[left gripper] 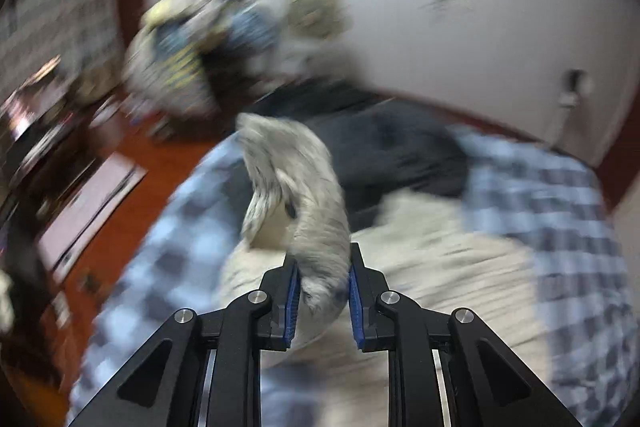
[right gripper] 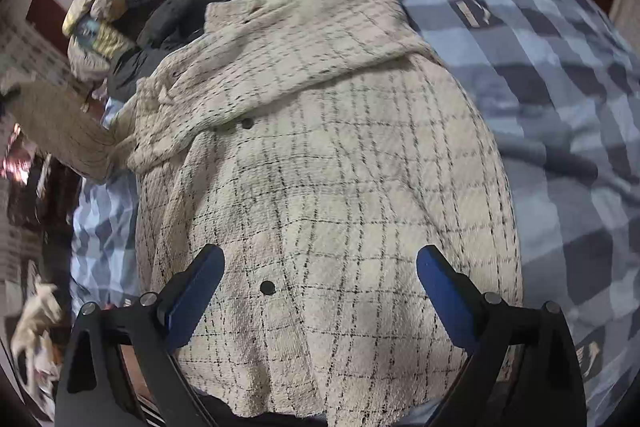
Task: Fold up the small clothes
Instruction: 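Fold the held sleeve and jacket side over the body with the left tool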
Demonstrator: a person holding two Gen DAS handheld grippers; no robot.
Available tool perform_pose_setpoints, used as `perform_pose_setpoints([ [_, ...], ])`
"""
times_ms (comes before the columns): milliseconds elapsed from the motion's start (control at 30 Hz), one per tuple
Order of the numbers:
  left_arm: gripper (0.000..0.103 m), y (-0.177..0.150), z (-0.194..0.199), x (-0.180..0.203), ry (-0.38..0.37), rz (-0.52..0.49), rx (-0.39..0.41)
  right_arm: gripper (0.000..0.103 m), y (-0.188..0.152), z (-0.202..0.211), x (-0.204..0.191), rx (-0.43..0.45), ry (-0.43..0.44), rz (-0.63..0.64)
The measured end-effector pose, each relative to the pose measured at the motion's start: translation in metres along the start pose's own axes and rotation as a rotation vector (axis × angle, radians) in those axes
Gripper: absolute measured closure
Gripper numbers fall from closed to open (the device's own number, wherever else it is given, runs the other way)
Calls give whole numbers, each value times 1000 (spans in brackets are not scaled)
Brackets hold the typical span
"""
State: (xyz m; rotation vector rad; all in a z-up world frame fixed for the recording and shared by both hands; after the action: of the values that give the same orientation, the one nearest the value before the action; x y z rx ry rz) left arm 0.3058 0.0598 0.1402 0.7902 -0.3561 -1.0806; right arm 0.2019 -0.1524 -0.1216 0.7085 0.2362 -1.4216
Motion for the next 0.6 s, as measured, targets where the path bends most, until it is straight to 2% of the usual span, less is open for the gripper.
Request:
perform_pose_setpoints([
  [33, 83, 6, 19, 35, -63, -22, 49, 8, -1, 0, 4, 0, 6, -18],
  [67, 83, 7, 45, 85, -203, -59, 92, 8, -1, 1, 9, 1, 12, -43],
  [100, 82, 5, 59, 111, -307, -81, 89, 8, -2, 2, 12, 2, 15, -59],
  [133, 82, -2, 75, 144, -468, -114, 45, 8, -2, 2, 16, 3, 18, -77],
  [167, 82, -16, 88, 178, -647, -148, -50, 8, -2, 3, 20, 6, 23, -99],
  [200, 82, -33, 96, 204, -775, -165, -164, 8, -2, 3, 24, 9, 32, -126],
  [233, 82, -48, 100, 220, -835, -172, -253, 8, -2, 4, 27, 10, 40, -149],
  [267, 82, -63, 101, 229, -853, -186, -309, 8, -3, 3, 32, 9, 48, -178],
  [300, 82, -72, 101, 231, -851, -200, -327, 8, -4, 3, 35, 7, 54, -197],
  [333, 82, -82, 99, 230, -844, -216, -329, 8, -5, 2, 37, 5, 59, -215],
  [400, 82, -103, 89, 214, -769, -257, -298, 8, -6, 1, 41, 3, 71, -247],
  [500, 82, -136, 54, 156, -606, -275, -272, 8, -8, -1, 45, -6, 82, -274],
  [600, 82, -173, 7, 76, -457, -232, -300, 8, -8, -4, 44, -18, 78, -271],
])
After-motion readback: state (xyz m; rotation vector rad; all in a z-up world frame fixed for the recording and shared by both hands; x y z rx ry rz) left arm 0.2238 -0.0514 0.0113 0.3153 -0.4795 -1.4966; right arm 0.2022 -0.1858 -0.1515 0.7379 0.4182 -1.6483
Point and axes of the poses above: each gripper's, at about its wrist camera, not at the fingertips, and z roughly against the way its jaws point, x to its right, y to its top, the point moved 6 cm from there along -z, roughly the way its jaws point, and after that the axes turned 15 degrees about y, right-handed, at the moved point
